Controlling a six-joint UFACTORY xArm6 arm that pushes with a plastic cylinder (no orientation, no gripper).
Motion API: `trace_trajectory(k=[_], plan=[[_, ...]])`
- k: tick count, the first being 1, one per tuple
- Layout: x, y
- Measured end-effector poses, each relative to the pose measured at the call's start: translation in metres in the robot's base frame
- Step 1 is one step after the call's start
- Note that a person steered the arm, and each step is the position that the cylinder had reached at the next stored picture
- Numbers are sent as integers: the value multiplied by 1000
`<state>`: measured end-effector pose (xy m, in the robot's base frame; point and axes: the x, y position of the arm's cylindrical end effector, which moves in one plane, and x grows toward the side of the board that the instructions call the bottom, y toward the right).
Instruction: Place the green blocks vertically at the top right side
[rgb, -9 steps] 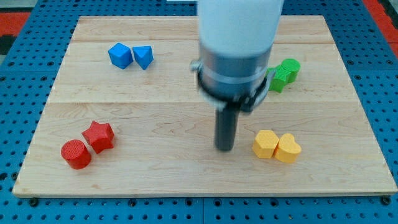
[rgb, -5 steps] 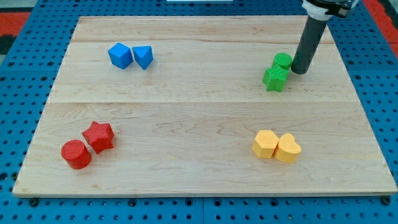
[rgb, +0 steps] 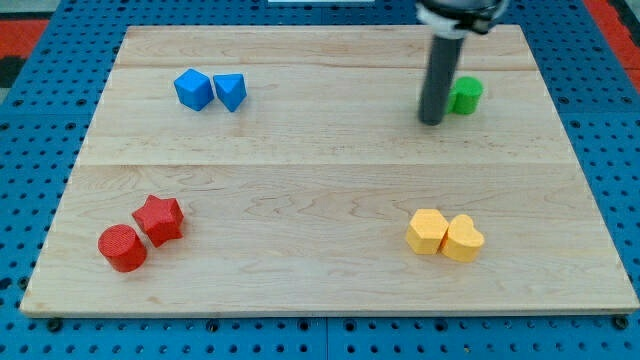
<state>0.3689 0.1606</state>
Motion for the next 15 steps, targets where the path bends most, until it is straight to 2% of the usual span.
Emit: trace_trajectory(k=[2, 4, 6, 7, 8, 9, 10, 11, 12, 13, 14, 15], plan=[[4, 37], [-75, 74], [-107, 88], [-68, 120], [-64, 59], [-94, 35], [-87, 56], [16, 84], [69, 69], [69, 15], [50, -12], [26, -14]])
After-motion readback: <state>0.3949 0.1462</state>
